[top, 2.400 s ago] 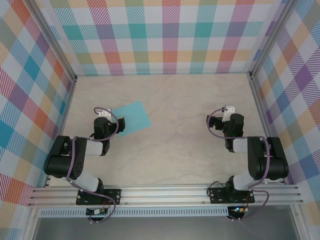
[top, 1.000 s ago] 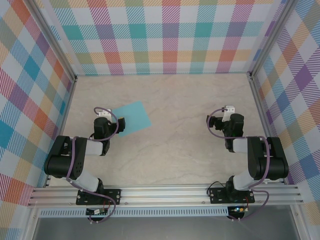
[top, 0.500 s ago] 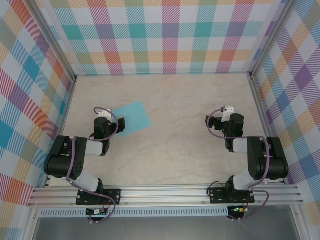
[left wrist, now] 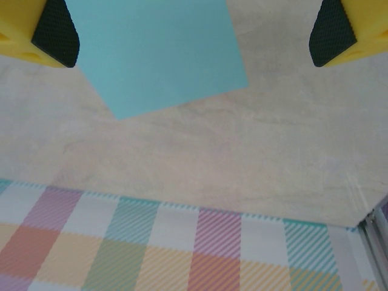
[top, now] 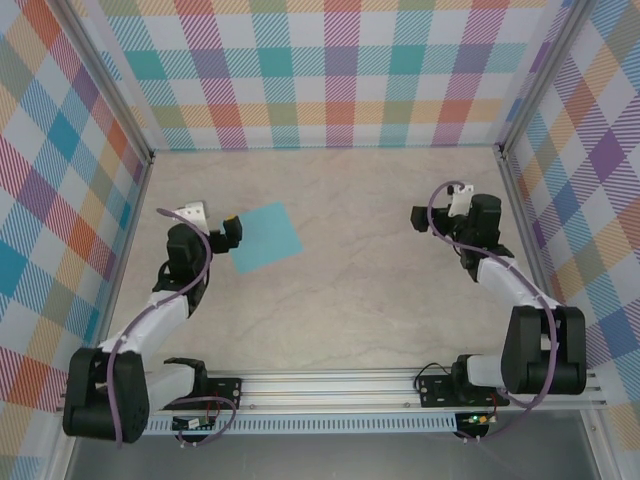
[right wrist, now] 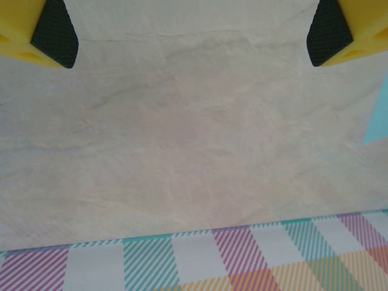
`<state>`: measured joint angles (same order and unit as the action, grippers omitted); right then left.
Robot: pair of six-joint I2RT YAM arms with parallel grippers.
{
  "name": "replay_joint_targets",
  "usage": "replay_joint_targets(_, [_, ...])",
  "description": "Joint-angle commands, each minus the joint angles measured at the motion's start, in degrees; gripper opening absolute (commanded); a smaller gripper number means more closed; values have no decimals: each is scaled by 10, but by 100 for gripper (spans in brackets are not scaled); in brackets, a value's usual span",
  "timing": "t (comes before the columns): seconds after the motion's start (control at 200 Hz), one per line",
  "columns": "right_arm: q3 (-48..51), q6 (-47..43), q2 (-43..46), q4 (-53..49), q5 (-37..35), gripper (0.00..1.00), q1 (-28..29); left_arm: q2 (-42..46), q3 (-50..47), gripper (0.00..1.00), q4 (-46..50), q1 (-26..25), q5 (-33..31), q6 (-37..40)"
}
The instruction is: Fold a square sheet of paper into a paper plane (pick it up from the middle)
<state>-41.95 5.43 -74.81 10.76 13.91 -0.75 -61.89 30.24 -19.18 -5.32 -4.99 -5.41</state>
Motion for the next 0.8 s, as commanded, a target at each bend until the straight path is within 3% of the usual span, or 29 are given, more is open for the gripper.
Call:
replay_joint_targets(0.0, [-59,97,5,-175,28,100,1,39,55,100,193,7,-51,-148])
replay_joint_targets(0.06, [-95,157,-16,-239,6,100,-1,41,71,100,251,8,-91,-230])
replay_joint_targets(0.1, [-113,159,-37,-282,40,100,-1,32,79,100,265,9,-71,-244])
replay_joint_targets(0.2, [-109,196,-77,-291,134,100,-2,-28,112,100,255,8,79,-240])
replay_joint_targets(0.305, [-40,246,-72,-197,214,100,-1,-125,164,100,260,-2,177,-255])
replay_joint_targets(0.38, [-6,269,-70,-140,255,100,6,-183,202,100,273,-20,177,-252])
replay_joint_targets(0.525, [-6,246,-72,-171,252,100,25,-303,302,100,343,-45,116,-249])
replay_joint_targets(0.8, [-1,227,-58,-199,254,100,33,-493,460,100,426,-72,129,-262])
